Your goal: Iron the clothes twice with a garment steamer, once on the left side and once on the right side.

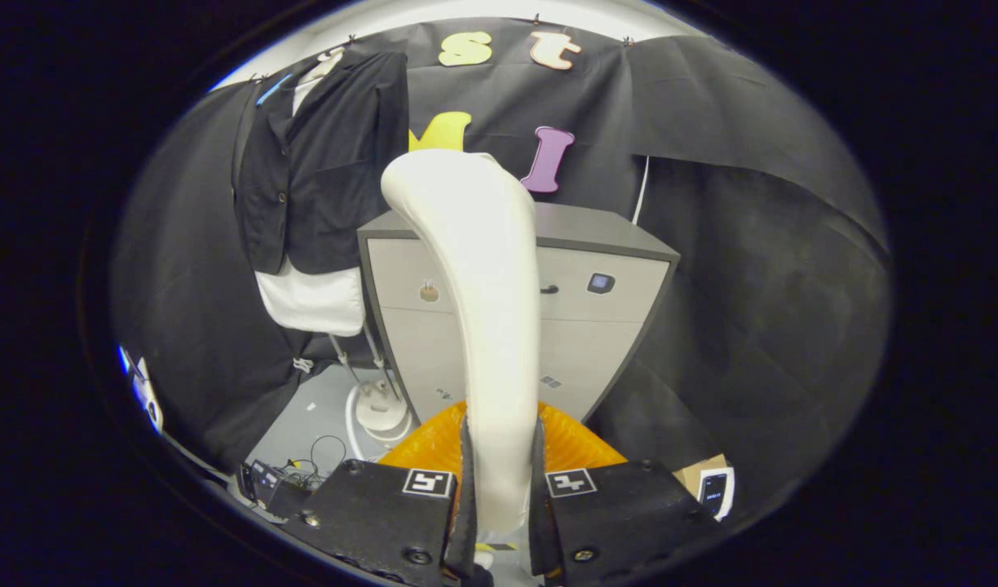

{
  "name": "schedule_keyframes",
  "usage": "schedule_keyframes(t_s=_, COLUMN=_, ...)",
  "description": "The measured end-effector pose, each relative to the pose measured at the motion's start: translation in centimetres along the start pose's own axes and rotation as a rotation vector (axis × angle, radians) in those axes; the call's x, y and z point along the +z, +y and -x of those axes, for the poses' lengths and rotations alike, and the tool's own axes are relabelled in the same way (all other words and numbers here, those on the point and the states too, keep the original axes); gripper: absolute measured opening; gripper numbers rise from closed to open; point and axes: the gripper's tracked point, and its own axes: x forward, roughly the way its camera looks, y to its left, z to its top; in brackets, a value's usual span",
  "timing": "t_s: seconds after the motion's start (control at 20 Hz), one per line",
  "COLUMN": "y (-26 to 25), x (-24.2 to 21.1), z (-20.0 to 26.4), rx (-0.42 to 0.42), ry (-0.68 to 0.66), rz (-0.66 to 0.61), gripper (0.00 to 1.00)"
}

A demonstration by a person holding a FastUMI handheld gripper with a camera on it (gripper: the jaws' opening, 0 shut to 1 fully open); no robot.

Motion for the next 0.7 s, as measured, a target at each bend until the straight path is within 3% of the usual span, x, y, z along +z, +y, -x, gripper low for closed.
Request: schedule_keyframes(t_s=0.7, y=0.0, x=-0.7, z=-2.1, rx=0.002, ry=0.068, rz=-0.006, gripper=0.29)
